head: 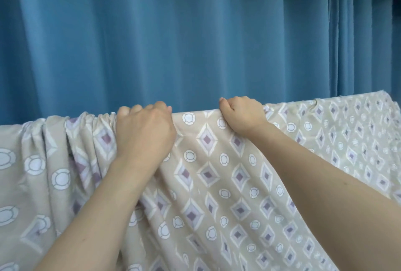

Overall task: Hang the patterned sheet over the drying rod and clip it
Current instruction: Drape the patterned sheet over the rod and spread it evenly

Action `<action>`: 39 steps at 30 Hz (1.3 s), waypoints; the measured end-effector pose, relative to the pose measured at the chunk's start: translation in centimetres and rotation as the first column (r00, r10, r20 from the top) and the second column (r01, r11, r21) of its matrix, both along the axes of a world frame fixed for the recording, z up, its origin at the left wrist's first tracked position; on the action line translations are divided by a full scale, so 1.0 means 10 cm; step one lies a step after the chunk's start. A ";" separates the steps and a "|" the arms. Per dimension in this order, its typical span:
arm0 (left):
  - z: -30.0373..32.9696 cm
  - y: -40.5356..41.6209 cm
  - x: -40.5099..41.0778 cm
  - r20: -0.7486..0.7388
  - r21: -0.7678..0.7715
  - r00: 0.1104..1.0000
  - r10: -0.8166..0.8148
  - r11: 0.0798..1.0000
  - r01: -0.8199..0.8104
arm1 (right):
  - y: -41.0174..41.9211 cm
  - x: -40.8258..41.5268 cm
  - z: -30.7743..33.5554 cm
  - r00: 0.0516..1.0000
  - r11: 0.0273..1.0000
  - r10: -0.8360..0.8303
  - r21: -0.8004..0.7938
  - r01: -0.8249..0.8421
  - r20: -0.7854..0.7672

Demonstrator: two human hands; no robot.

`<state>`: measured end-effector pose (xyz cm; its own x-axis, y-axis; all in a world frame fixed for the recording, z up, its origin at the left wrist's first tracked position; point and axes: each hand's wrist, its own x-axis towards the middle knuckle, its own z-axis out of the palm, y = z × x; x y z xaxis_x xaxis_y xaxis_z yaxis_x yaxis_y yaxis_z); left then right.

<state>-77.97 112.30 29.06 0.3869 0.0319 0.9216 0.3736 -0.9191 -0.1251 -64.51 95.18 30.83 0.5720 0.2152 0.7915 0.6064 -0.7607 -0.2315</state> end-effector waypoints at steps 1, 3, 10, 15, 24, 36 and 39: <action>0.01 -0.01 -0.01 -0.029 -0.014 1.000 -0.003 1.000 0.002 | 0.02 -0.01 0.03 0.999 1.000 -0.012 -0.013 0.011 -0.030; 0.04 -0.03 -0.04 -0.100 -0.058 0.995 -0.026 0.998 0.021 | 0.06 -0.08 0.07 0.997 1.000 -0.003 -0.025 0.001 -0.080; 0.19 0.20 -0.44 -0.041 -0.125 0.999 -0.009 0.992 0.004 | 0.49 -0.56 0.09 0.972 0.971 0.233 -0.057 -0.230 0.041; 0.05 0.50 -0.57 -0.028 -0.170 0.996 0.080 0.982 -0.084 | 0.88 -0.90 0.16 0.929 0.925 0.370 -0.084 -0.370 -0.010; -0.03 1.01 -1.09 0.197 -0.382 0.975 0.100 0.924 -0.017 | 1.51 -1.35 0.17 0.880 0.884 0.446 -0.233 -0.405 0.164; -0.37 1.42 -1.51 0.381 -0.174 0.890 0.250 0.965 -0.196 | 1.97 -1.64 0.05 0.858 0.901 0.417 -0.262 -0.347 0.298; -0.34 1.54 -1.52 0.308 -0.116 0.913 0.268 0.963 -0.243 | 1.94 -1.57 0.04 0.877 0.914 0.387 -0.240 -0.326 0.285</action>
<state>-93.22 127.73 25.67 0.0438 0.1626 0.9857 0.6056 -0.7890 0.1033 -80.16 114.58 31.22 0.1517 0.5112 0.8460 0.8615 -0.4880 0.1404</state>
